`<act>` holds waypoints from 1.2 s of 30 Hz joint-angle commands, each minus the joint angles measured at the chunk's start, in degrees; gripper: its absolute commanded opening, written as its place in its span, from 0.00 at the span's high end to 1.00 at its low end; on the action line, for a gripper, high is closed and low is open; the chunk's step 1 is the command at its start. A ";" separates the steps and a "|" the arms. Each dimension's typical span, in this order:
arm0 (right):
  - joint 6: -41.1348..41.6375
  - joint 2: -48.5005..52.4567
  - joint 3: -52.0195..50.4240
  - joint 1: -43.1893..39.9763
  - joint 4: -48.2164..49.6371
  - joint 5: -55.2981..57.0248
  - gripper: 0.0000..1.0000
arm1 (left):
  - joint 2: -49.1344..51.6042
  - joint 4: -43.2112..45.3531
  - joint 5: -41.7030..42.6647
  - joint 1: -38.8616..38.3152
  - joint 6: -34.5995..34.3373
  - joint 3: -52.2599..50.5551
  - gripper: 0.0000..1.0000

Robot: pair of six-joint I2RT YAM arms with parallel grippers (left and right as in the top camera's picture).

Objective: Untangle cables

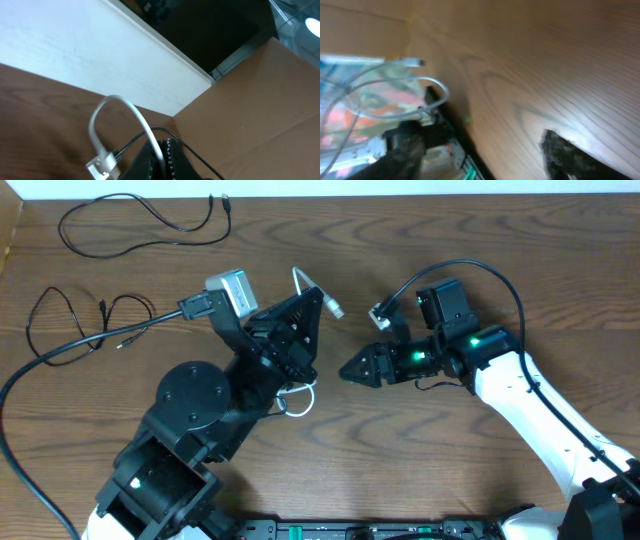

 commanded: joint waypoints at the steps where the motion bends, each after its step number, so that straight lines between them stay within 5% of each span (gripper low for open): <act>1: -2.36 -1.22 0.26 1.97 1.99 -8.02 0.19 | 0.39 0.00 -0.92 0.31 -4.59 1.11 0.93; 7: -2.34 -1.22 0.26 6.91 7.19 -3.34 0.15 | 0.70 0.07 -2.78 0.31 -8.92 1.11 0.92; 13: 2.45 -1.20 0.26 12.02 6.69 17.94 0.18 | 0.63 0.07 -3.74 0.31 -14.03 1.11 0.93; 16: 2.84 -1.20 0.26 14.27 7.61 23.58 0.49 | 0.63 0.26 -3.74 0.31 -14.69 1.11 0.93; 18: 2.86 -1.14 0.26 14.88 7.19 25.11 0.82 | 0.63 0.24 -3.74 0.31 -14.69 1.11 0.92; 20: 2.89 -1.09 0.26 14.95 6.27 27.12 0.97 | 0.63 0.26 -3.76 0.31 -14.69 1.11 0.93; 28: 5.90 -1.09 0.26 11.13 -2.89 42.56 0.99 | -0.42 -0.42 -5.07 0.31 -12.46 1.11 0.93; 36: 7.58 -1.42 0.26 2.10 -7.93 39.45 0.99 | -1.90 -15.58 -22.60 0.31 -10.75 1.11 0.93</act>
